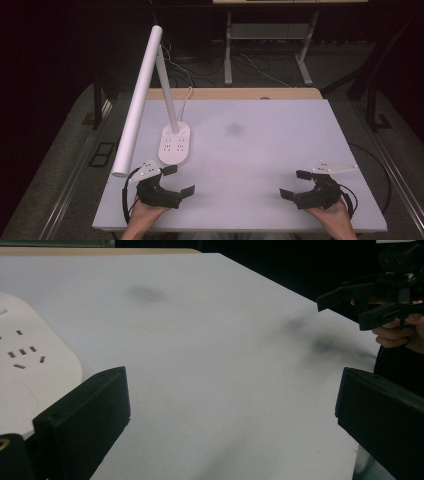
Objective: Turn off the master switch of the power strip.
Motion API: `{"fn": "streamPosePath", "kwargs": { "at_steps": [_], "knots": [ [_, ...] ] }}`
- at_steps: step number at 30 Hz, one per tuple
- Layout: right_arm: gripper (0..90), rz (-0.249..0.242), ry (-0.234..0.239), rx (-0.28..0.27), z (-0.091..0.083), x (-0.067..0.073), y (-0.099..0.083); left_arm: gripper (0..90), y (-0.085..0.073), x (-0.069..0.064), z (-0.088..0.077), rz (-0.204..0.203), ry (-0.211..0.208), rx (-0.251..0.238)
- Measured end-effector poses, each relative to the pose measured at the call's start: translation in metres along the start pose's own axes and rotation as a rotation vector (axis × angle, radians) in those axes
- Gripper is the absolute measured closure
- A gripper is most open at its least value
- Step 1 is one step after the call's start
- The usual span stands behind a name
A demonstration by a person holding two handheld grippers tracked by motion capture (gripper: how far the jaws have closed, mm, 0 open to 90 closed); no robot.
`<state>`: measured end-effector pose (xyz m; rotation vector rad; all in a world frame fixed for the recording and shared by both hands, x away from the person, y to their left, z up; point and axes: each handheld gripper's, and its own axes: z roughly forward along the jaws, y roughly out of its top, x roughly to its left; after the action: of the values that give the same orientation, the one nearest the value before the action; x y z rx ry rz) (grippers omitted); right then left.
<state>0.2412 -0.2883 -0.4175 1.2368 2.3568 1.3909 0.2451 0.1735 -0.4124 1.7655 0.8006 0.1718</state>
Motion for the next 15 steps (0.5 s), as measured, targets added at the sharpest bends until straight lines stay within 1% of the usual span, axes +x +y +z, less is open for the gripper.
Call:
{"fn": "streamPosePath", "kwargs": {
  "at_steps": [5, 6, 10, 11, 15],
  "knots": [
    [0.1, -0.004, 0.002, 0.007, 0.001, 0.0, 0.0, 0.1, 0.003, 0.0, -0.001, -0.007, 0.0, 0.003],
    [0.1, -0.003, 0.0, 0.009, 0.001, 0.001, 0.0, 0.1, 0.004, 0.0, -0.001, -0.002, 0.0, 0.006],
    [0.1, 0.005, 0.0, 0.01, 0.0, 0.001, 0.0, 0.1, 0.01, 0.001, -0.003, -0.008, 0.002, 0.01],
    [0.1, 0.002, -0.003, 0.009, 0.0, 0.0, 0.0, 0.1, 0.011, 0.002, -0.003, -0.002, 0.0, 0.015],
    [0.1, 0.004, -0.007, 0.006, 0.0, -0.001, -0.001, 0.1, 0.015, 0.003, -0.004, -0.004, 0.0, 0.028]
  ]
}}
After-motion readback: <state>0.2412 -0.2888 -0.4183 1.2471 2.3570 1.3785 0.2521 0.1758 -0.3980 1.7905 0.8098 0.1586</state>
